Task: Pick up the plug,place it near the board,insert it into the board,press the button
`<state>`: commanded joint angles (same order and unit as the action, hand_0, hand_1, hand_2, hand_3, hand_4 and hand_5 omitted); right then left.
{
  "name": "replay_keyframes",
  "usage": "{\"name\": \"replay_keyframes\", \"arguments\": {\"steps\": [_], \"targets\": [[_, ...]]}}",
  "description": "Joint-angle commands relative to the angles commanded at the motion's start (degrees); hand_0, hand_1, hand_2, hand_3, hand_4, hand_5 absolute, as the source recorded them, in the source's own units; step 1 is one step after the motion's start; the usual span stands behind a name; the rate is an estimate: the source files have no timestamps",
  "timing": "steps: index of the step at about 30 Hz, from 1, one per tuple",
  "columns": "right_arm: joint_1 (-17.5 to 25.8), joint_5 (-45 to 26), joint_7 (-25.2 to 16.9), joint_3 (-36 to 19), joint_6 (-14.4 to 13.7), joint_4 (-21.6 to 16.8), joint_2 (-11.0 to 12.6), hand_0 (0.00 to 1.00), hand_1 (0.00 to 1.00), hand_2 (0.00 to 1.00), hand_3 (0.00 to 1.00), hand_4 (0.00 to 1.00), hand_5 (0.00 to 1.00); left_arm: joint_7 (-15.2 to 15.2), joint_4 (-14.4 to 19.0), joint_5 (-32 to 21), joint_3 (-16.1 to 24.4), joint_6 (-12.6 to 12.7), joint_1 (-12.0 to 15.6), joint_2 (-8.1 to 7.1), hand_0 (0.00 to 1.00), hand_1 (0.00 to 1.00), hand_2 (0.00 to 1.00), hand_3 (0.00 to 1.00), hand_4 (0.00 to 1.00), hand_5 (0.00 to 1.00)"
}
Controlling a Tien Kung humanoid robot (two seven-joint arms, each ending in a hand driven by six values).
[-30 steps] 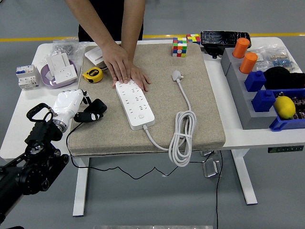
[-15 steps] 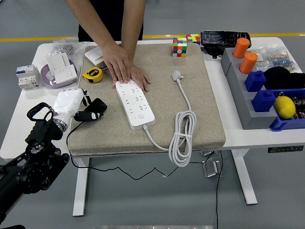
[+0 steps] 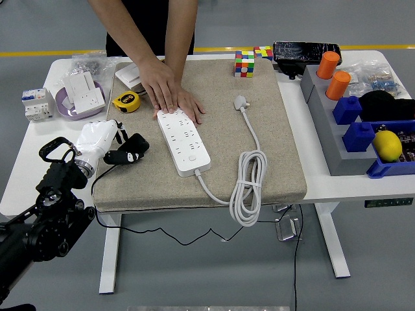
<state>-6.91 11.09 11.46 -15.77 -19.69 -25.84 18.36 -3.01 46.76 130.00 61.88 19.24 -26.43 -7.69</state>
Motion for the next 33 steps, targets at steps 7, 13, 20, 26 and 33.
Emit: {"name": "replay_keyframes", "arguments": {"steps": [7, 13, 20, 26, 33], "targets": [[-0.07, 0.02, -0.01, -0.07, -0.01, 0.02, -0.01, 0.894, 0.811, 0.781, 0.817, 0.998, 0.998, 0.05, 0.11, 0.0, -0.06, -0.07, -0.16, 0.02, 0.543, 0.591, 0.496, 0.513, 0.904, 0.349], [-0.11, -0.01, 0.01, -0.08, 0.01, 0.04, 0.04, 0.894, 0.811, 0.781, 0.817, 0.998, 0.998, 0.14, 0.18, 0.0, -0.09, -0.73, -0.33, 0.08, 0.549, 0.621, 0.558, 0.561, 0.947, 0.366], [-0.07, -0.15, -0.02, 0.16, -0.01, 0.14, 0.03, 0.894, 0.81, 0.781, 0.817, 0.998, 0.998, 0.7, 1.13, 0.0, -0.36, -1.98, -0.42, 0.4, 0.62, 0.693, 0.673, 0.704, 0.998, 0.369], [-0.1, -0.12, -0.02, 0.26, 0.01, 0.13, -0.01, 0.894, 0.811, 0.781, 0.817, 0.998, 0.998, 0.69, 0.73, -2.24, -0.17, -1.7, -0.89, 0.92, 0.643, 0.705, 0.679, 0.715, 0.997, 0.362], [-0.01, -0.22, -0.04, 0.26, -0.01, 0.18, 0.05, 0.895, 0.811, 0.781, 0.817, 0.998, 0.998, 0.49, 0.05, -2.96, -0.3, -1.37, -1.0, 1.21, 0.589, 0.664, 0.558, 0.598, 0.976, 0.357]]}}
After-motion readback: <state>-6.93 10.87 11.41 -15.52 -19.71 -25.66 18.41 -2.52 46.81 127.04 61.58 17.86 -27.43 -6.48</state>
